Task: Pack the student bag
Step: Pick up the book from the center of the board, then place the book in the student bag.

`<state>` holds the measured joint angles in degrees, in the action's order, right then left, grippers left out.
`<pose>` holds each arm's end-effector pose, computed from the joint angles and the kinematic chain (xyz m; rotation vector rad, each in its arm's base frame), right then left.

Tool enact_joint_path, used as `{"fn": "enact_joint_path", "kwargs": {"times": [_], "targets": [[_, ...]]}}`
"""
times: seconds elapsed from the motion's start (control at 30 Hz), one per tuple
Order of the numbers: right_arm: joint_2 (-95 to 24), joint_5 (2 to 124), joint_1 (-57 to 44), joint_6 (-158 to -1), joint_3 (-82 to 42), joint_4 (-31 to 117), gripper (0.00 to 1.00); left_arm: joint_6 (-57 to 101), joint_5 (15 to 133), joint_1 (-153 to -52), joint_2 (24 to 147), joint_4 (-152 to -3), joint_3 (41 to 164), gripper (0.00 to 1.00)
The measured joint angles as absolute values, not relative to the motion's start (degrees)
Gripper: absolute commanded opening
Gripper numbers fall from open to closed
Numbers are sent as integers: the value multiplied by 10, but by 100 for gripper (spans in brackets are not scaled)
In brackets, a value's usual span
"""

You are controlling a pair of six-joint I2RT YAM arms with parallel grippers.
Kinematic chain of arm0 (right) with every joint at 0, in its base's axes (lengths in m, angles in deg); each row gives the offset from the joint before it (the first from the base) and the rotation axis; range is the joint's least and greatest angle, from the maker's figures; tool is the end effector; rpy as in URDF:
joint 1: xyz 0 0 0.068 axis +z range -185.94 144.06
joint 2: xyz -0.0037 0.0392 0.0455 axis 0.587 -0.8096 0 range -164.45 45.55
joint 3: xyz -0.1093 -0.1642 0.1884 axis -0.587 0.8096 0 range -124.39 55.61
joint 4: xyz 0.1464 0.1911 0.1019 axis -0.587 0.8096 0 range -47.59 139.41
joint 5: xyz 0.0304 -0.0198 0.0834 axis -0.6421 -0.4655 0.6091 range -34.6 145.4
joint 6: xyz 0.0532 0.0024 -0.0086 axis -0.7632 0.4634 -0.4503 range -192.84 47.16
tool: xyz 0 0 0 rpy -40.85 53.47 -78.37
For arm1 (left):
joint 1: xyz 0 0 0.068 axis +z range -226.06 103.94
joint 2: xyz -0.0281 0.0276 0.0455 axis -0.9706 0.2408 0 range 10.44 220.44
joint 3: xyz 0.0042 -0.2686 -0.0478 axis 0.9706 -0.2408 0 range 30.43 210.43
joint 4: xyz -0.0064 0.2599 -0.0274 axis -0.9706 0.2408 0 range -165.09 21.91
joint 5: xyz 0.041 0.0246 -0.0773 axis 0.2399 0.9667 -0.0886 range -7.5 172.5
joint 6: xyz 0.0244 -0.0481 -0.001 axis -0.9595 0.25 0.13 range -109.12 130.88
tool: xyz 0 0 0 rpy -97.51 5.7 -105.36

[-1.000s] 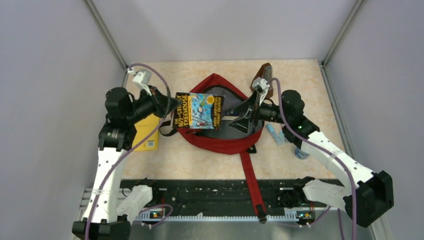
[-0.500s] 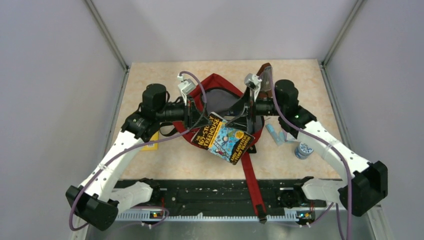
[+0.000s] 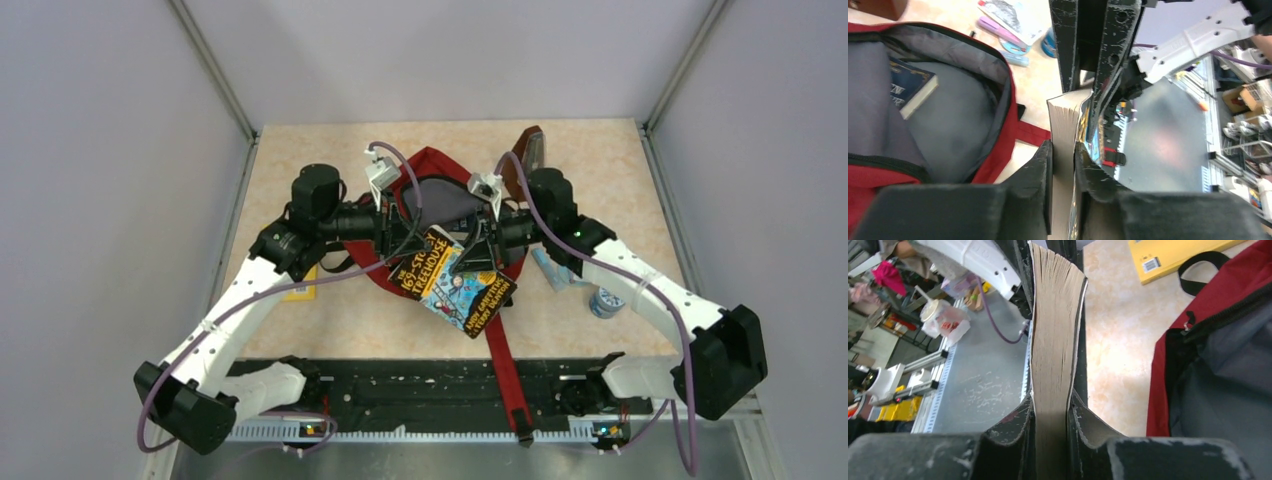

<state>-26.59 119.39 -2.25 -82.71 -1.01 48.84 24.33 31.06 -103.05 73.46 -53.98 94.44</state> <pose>0.2104 0.1788 0.3235 -1.1683 1.6820 1.5671 0.1963 -0.1311 0.3798 0.8601 1.8142 -1.3194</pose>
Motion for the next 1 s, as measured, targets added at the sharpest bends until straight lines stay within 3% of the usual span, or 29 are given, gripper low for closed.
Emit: {"fn": "enact_joint_path", "kwargs": {"times": [0.1,0.13,0.47,0.8,0.87,1.0], "targets": [[-262,1160,-30,-850,-6,483,0,230,350,-1032,747,-533,958,75],[-257,1147,-35,-865,-2,479,0,223,368,-1032,757,-532,969,79],[-227,1004,-212,-1041,90,431,0,241,639,-1031,928,-469,1103,86],[-185,888,-262,-1100,151,475,0,260,828,-1028,1073,-402,1165,89],[-167,869,-262,-1100,151,484,0,263,835,-1027,1086,-397,1165,85],[-140,839,-262,-1110,160,484,0,279,805,-1026,1102,-393,1165,30]]}}
